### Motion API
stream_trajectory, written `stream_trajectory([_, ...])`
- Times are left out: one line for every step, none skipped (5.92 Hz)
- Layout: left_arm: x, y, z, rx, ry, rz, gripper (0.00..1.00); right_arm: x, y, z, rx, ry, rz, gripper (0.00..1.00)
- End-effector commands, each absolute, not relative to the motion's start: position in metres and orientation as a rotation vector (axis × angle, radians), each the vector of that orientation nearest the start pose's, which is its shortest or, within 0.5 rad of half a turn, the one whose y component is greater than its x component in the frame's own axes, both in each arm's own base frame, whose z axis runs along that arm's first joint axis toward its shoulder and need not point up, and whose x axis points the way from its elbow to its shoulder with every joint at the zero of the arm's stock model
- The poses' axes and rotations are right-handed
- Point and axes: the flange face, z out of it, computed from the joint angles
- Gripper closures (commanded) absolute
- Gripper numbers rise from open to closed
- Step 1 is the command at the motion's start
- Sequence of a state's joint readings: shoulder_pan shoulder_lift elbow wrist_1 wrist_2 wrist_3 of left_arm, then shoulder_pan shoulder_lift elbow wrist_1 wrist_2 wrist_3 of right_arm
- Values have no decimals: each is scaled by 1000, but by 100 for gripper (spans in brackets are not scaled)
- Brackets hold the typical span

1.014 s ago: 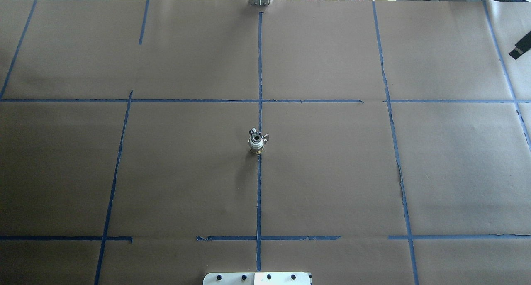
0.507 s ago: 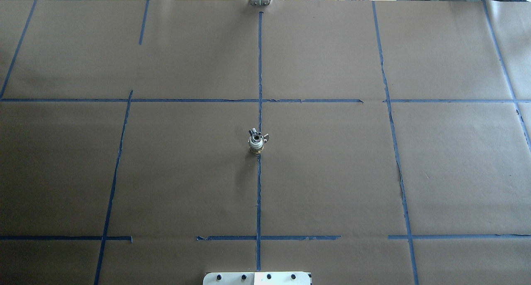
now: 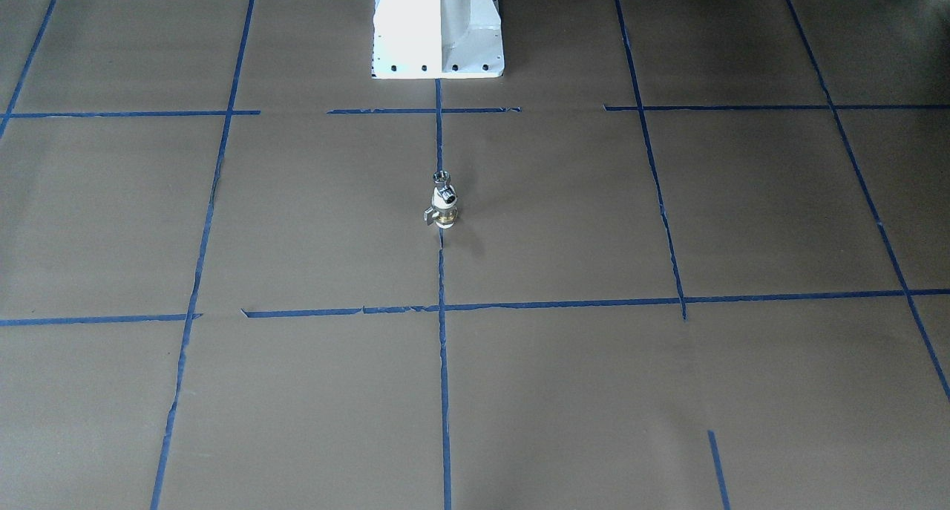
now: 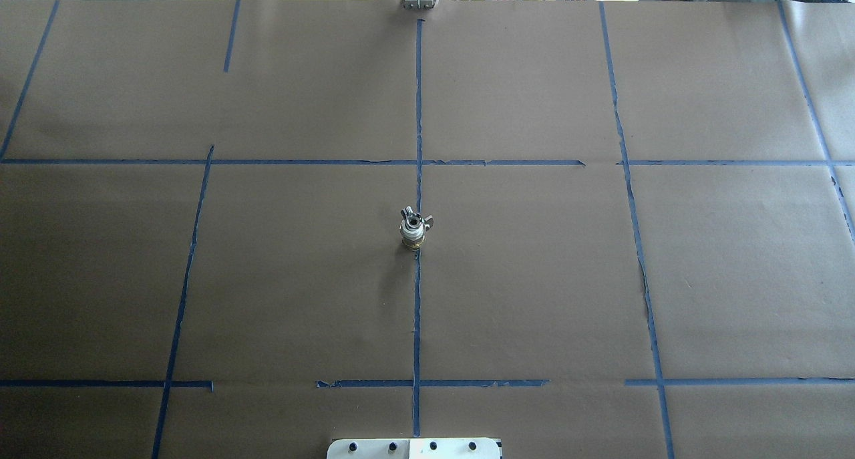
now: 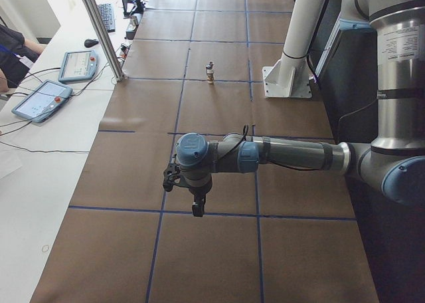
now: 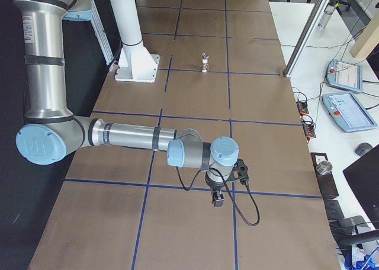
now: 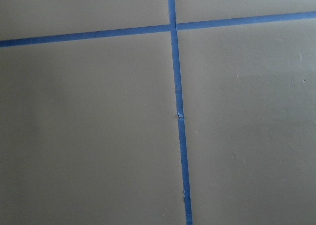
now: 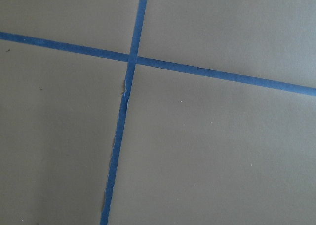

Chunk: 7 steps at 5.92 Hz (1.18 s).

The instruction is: Assemble PPR valve and pipe with both arms

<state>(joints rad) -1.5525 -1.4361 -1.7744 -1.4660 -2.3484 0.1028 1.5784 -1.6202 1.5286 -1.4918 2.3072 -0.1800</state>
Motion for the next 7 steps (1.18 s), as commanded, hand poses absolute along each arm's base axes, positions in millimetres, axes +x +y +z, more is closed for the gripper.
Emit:
stream_trajectory([-55, -433, 629, 4, 779, 103, 0, 70, -464, 701, 55, -738, -160, 0])
stream_trajectory([-55, -433, 629, 3, 779, 105, 0, 70, -463, 702, 53, -738, -156, 0])
stream_trajectory([-54, -433, 629, 4, 779, 107, 0, 70, -464, 701, 54, -738, -157, 0])
stream_trajectory([-47, -435, 627, 2, 780, 123, 0, 70, -463, 703, 50, -739, -155, 0])
stream_trajectory([-39, -436, 624, 1, 780, 143, 0, 69, -464, 703, 49, -739, -157, 0])
stream_trajectory([-39, -436, 623, 1, 780, 143, 0, 69, -465, 702, 51, -740, -157, 0])
stream_trajectory([-39, -436, 623, 0, 780, 144, 0, 69, -465, 701, 52, -743, -158, 0])
